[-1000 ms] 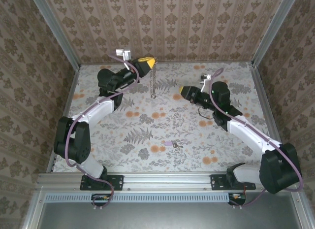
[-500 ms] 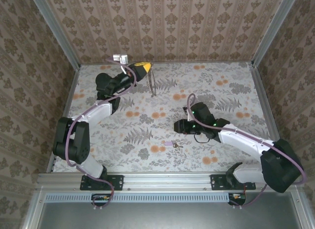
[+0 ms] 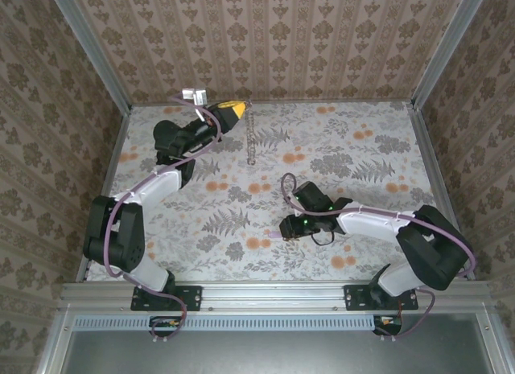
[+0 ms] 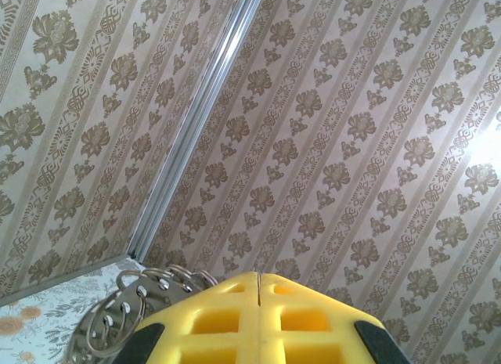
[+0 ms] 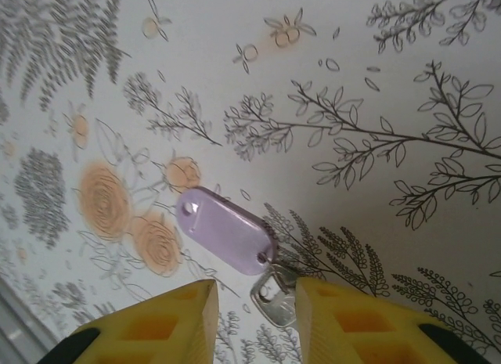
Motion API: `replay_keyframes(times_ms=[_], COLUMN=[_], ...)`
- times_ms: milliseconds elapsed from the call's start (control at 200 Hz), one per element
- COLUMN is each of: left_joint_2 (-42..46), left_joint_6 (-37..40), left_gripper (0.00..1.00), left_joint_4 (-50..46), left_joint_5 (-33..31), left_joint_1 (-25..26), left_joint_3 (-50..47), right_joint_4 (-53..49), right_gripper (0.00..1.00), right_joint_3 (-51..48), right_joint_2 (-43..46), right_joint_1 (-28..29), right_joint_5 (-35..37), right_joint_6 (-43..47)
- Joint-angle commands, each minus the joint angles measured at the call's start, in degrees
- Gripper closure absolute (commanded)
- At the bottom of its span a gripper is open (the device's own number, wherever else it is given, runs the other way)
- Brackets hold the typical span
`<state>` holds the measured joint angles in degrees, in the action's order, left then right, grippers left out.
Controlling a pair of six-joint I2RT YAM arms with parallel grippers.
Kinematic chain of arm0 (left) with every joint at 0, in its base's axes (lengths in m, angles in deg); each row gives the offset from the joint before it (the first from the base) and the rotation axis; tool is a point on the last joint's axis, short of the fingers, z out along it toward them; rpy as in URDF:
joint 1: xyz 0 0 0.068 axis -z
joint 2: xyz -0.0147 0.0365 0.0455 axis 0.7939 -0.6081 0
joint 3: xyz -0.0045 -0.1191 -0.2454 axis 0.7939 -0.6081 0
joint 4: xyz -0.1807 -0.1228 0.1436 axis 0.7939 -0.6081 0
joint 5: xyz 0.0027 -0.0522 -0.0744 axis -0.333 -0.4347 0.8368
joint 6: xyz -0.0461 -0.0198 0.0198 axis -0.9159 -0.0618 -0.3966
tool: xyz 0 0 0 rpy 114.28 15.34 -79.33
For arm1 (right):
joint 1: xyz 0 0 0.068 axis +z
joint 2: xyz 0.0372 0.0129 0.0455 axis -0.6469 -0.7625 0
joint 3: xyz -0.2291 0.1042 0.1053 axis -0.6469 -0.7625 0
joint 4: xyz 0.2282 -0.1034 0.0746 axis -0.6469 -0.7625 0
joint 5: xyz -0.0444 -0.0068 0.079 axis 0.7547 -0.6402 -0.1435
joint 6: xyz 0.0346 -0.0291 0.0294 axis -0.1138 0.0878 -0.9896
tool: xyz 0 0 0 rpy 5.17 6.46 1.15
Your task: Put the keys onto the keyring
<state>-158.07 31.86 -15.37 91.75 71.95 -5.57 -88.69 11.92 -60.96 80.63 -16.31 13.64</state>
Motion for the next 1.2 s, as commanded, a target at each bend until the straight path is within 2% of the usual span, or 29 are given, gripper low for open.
replay_keyframes(times_ms=[0,640,765,985,1195], left_joint_2=[2.1,1.8,1.8,1.7,1.6], left_joint_6=[-0.8,-1.4,-1.5,-1.5,-1.6], left_gripper=[1.0,1.0,1.0,1.0,1.0], left_joint_4=[3.0,3.5,3.4,3.5,3.4], left_joint_5=[0.8,0.6,0.5,0.4,0.4], left_joint_1=[-0.2,-0.2,-0.2,-0.3,-0.2], left_joint_3=[0.4,0.4,0.3,0.3,0.4], right_joint_4=[-2.1,-1.1,-0.9,-0.7,-1.2], right_gripper=[0.68,0.76,0.81,1.0,1.0], right_joint_3=[1.7,3.0,3.1,3.0,3.2], right_joint_2=[-1.5,-5.1,-5.2,-4.1,-1.0], right_joint_1=[0.8,0.9,0.9,0.9,0.9], right_joint_5=[2.3,1.6,0.9,0.3,0.6], right_joint_6=[2.3,3.7,3.7,3.5,3.0])
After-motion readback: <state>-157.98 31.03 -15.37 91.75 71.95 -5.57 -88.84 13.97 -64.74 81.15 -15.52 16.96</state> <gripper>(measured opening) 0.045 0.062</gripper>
